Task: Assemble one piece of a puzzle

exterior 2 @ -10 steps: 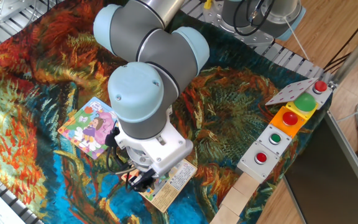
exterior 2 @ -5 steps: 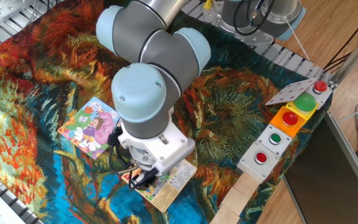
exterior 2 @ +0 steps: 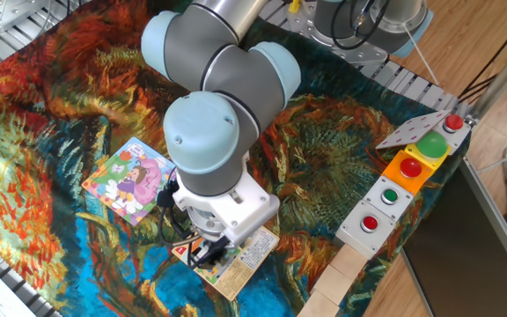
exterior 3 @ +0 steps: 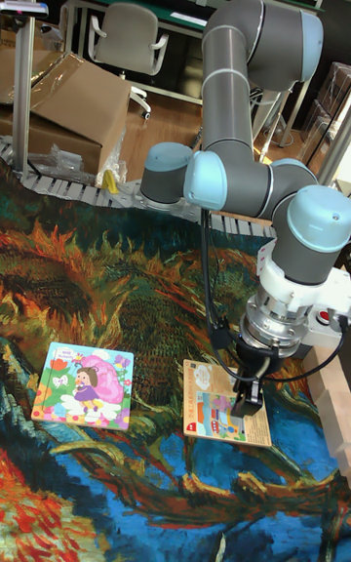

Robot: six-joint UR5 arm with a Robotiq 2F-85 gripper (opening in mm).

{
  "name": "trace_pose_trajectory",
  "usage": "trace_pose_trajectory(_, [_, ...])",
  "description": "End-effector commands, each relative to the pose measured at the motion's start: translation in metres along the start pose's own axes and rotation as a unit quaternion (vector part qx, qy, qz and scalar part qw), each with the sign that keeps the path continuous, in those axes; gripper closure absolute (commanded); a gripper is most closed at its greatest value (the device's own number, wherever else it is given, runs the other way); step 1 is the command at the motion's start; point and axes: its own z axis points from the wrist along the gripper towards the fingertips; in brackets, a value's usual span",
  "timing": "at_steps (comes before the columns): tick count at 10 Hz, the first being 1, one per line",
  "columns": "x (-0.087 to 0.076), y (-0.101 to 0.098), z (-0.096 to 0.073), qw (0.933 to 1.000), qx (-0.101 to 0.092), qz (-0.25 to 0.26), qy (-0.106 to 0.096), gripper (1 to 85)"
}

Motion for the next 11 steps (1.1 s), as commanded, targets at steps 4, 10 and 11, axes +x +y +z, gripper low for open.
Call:
trace_pose_trajectory(4, [0.0028, -0.0019, 0.0018, 0.9999, 0.004, -0.010, 0.000, 41.0])
trace_pose_trajectory(10, [0.0024, -0.0052, 0.0062, 0.9999, 0.004, -0.015, 0.000, 42.7])
trace_pose_trajectory(11, [0.0036, -0.0055, 0.0065, 0.9998, 0.004, -0.018, 0.002, 42.7])
